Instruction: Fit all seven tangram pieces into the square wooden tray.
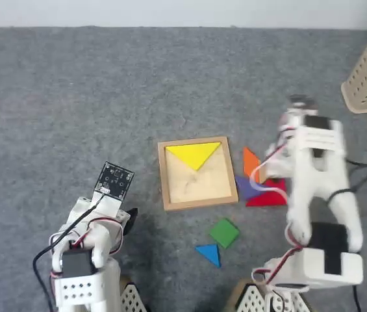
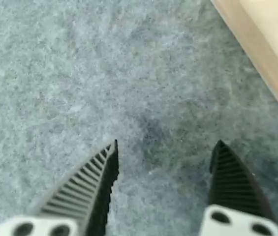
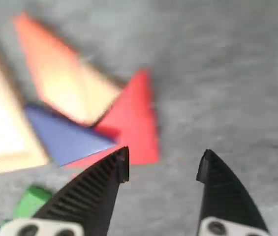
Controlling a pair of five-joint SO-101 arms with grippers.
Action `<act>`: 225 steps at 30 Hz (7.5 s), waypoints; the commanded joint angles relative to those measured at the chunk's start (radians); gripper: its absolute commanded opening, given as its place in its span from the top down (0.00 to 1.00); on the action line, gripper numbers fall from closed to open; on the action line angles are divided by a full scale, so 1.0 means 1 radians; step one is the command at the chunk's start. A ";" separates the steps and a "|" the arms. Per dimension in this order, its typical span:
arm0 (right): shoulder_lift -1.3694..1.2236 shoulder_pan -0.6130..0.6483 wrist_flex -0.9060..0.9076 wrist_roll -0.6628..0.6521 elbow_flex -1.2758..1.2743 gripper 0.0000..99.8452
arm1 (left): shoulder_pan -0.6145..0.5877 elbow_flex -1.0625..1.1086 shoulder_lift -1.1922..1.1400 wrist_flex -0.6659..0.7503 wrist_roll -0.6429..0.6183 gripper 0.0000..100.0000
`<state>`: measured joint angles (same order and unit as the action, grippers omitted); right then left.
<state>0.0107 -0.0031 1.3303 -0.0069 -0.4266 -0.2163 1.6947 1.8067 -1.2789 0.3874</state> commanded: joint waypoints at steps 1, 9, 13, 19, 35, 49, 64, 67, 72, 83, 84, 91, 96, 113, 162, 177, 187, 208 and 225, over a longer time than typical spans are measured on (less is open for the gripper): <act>0.107 0.081 -0.079 0.052 -0.114 0.76 | 0.005 -0.008 0.015 -0.005 0.008 0.72; 0.102 0.087 -0.160 0.020 -0.227 0.76 | 0.005 -0.008 0.015 -0.005 0.008 0.72; -0.038 0.073 -0.193 -0.008 -0.201 0.76 | 0.005 -0.008 0.015 -0.005 0.008 0.72; -0.240 -0.099 -0.140 -0.046 0.026 0.76 | 0.005 -0.008 0.015 -0.005 0.008 0.72; -0.217 -0.093 0.068 -0.123 0.413 0.76 | 0.005 -0.008 0.015 -0.005 0.008 0.72; -0.177 -0.096 -0.153 -0.018 0.167 0.75 | 0.005 -0.008 0.015 -0.005 0.008 0.72; -0.469 -0.125 -0.117 -0.046 0.351 0.75 | 0.005 -0.008 0.015 -0.005 0.008 0.72; -0.461 -0.127 -0.117 -0.051 0.354 0.76 | 0.005 -0.008 0.015 -0.005 0.008 0.72; -0.461 -0.122 -0.111 -0.087 0.413 0.84 | 0.005 -0.008 0.015 -0.005 0.008 0.72; -0.461 -0.119 -0.019 -0.206 0.601 0.90 | 0.005 -0.008 0.015 -0.005 0.008 0.72; -0.461 -0.117 0.007 -0.213 0.635 0.90 | 0.005 -0.008 0.015 -0.005 0.008 0.72; -0.461 -0.042 0.157 -0.187 0.801 0.90 | 0.005 -0.008 0.015 -0.005 0.008 0.72; -0.472 0.053 0.211 -0.002 0.753 0.80 | 0.005 -0.008 0.015 -0.005 0.008 0.72; -0.565 -0.027 -0.042 0.064 0.488 0.78 | 0.005 -0.008 0.015 -0.005 0.008 0.72; -0.737 -0.062 0.130 -0.187 0.756 0.78 | 0.005 -0.008 0.015 -0.005 0.008 0.72; -0.553 -0.019 0.133 -0.164 0.743 0.78 | 0.005 -0.008 0.015 -0.005 0.008 0.72; -0.438 -0.045 -0.145 -0.166 0.362 0.78 | 0.005 -0.008 0.015 -0.005 0.008 0.72; -0.489 -0.188 0.028 -0.161 0.649 0.81 | 0.005 -0.008 0.015 -0.005 0.008 0.72; -0.450 -0.073 0.022 -0.124 0.509 0.71 | 0.005 -0.008 0.015 -0.005 0.008 0.72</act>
<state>-0.4143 -0.0736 1.3779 -0.1573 0.0614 -0.2163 1.6947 1.8067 -1.2789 0.3874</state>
